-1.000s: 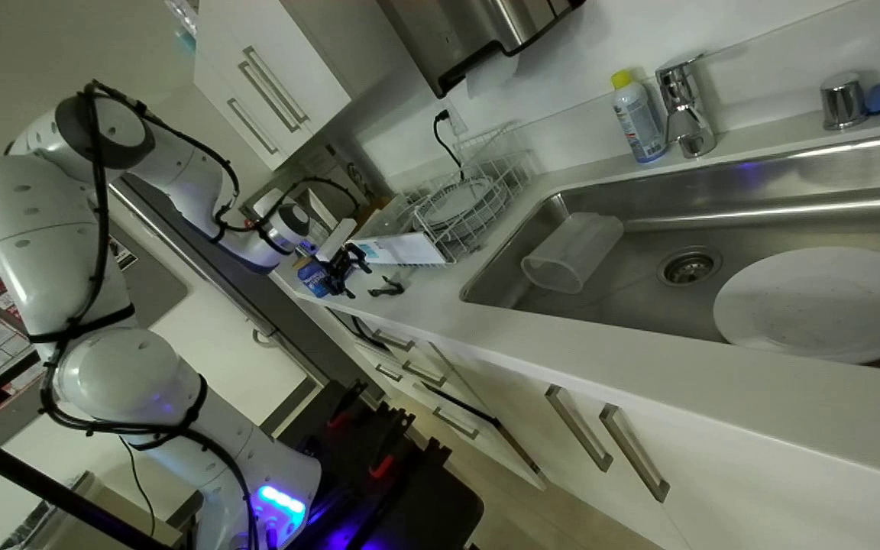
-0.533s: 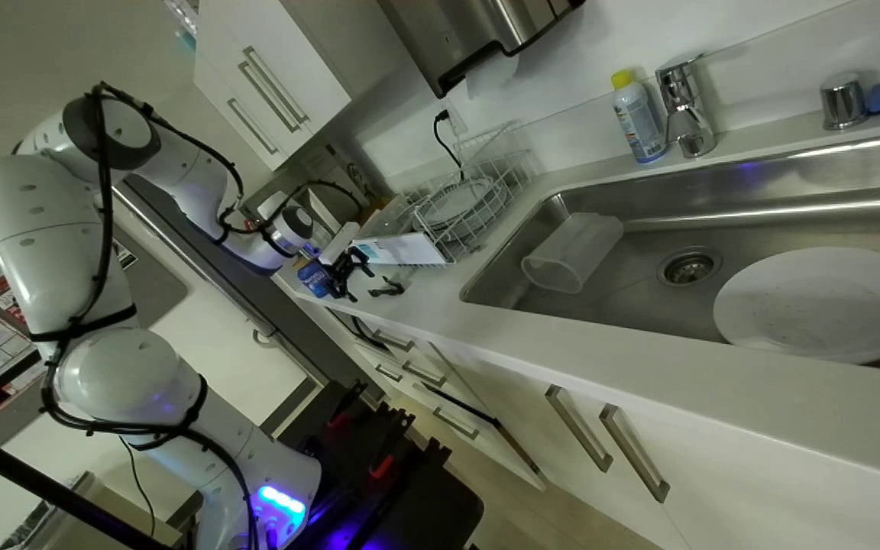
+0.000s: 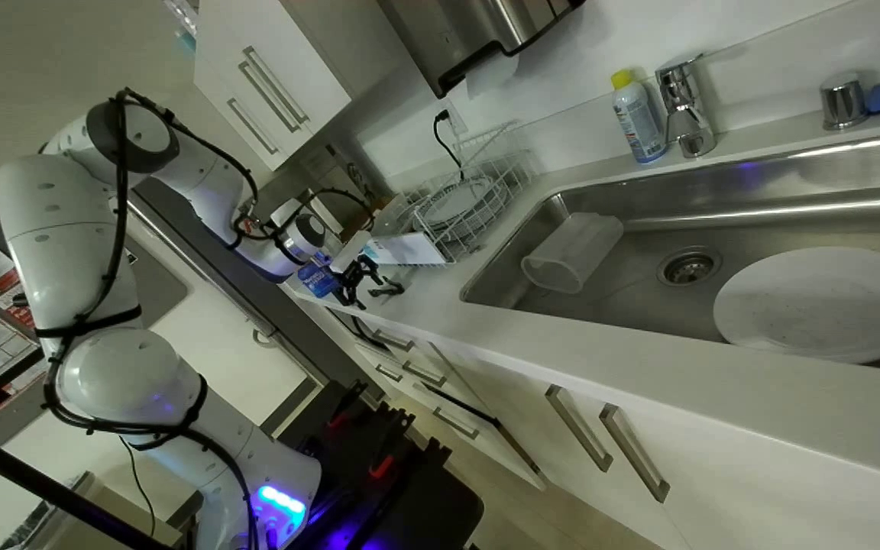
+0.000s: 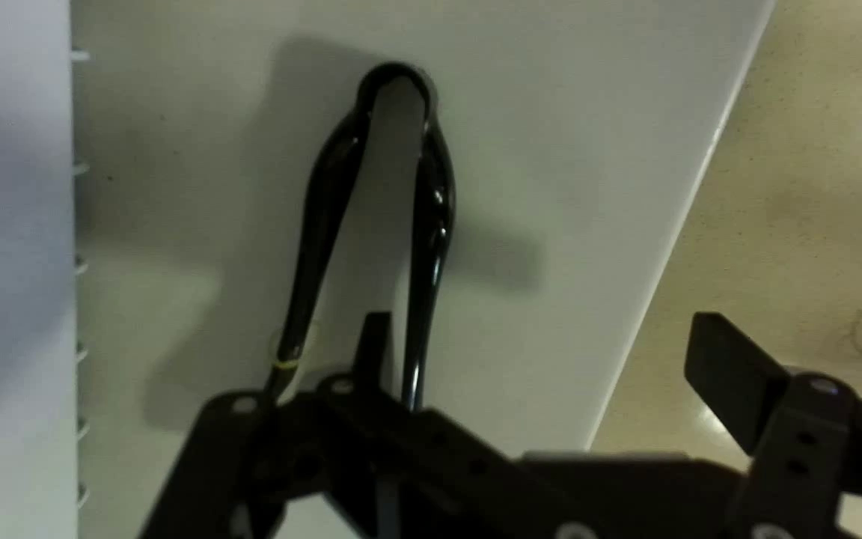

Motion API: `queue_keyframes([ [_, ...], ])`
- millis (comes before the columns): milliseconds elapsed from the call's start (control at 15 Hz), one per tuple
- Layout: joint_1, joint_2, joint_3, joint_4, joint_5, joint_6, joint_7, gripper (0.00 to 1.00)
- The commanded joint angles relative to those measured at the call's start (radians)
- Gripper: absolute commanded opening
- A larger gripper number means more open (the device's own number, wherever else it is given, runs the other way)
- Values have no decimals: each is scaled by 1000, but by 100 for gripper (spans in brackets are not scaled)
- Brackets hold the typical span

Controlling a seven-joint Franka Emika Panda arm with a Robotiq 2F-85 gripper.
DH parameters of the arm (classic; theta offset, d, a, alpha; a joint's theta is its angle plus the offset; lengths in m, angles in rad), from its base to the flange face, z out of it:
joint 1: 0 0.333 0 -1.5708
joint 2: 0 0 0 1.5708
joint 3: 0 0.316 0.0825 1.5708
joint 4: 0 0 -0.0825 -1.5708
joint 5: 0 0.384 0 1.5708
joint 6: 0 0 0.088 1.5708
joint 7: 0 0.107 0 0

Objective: Move the black tongs to the plate in the dish drainer

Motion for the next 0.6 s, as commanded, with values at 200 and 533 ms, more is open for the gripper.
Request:
queue_keyframes([
  [200, 17, 57, -30, 42, -34, 73, 11, 74],
  [533, 13, 79, -27, 71, -29, 65, 4, 37],
])
